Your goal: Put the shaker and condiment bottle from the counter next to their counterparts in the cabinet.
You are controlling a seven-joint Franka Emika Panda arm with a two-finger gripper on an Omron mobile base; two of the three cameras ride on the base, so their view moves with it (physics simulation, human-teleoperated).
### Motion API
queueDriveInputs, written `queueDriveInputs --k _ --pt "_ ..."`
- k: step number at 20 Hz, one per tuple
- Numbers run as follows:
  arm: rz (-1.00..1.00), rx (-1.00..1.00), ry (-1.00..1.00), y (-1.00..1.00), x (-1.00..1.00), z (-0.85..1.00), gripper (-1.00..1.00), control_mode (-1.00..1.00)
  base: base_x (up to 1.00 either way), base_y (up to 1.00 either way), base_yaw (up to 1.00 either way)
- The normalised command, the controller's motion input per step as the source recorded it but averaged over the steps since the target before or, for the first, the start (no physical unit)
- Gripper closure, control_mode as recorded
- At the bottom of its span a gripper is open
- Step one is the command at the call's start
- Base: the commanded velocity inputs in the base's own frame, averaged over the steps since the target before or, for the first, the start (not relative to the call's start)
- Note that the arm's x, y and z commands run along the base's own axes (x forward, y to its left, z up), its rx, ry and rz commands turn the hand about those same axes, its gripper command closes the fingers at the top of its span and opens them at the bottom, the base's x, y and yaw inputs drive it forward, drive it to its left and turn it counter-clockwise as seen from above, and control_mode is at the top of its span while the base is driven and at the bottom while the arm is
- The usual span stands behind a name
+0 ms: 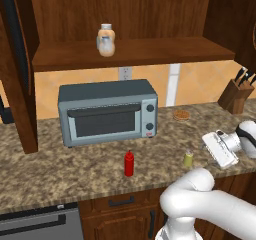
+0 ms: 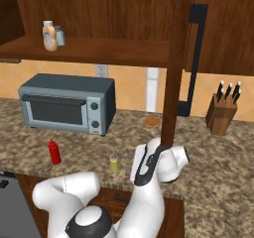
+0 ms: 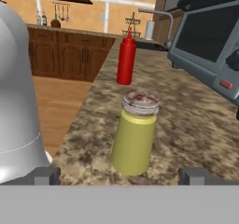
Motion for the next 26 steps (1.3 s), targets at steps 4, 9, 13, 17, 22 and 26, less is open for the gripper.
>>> queueDriveInputs --k 4,9,13,17,22,26 --pt "0.0 0.0 0.0 0.09 0.13 0.0 -1.0 -1.0 0.0 0.0 0.0" --pt "0.0 0.0 0.01 0.05 0.09 0.0 -1.0 -1.0 0.0 0.0 0.0" --pt "0.0 0.0 0.0 0.22 0.0 0.0 -1.0 -1.0 0.0 0.0 0.0" --pt "0.0 0.0 0.0 0.28 0.0 0.0 -1.0 -1.0 0.0 0.0 0.0" --pt "0.0 0.0 0.0 0.26 0.0 0.0 -1.0 -1.0 0.0 0.0 0.0" --pt "0.0 0.0 0.0 0.21 0.0 0.0 -1.0 -1.0 0.0 0.0 0.0"
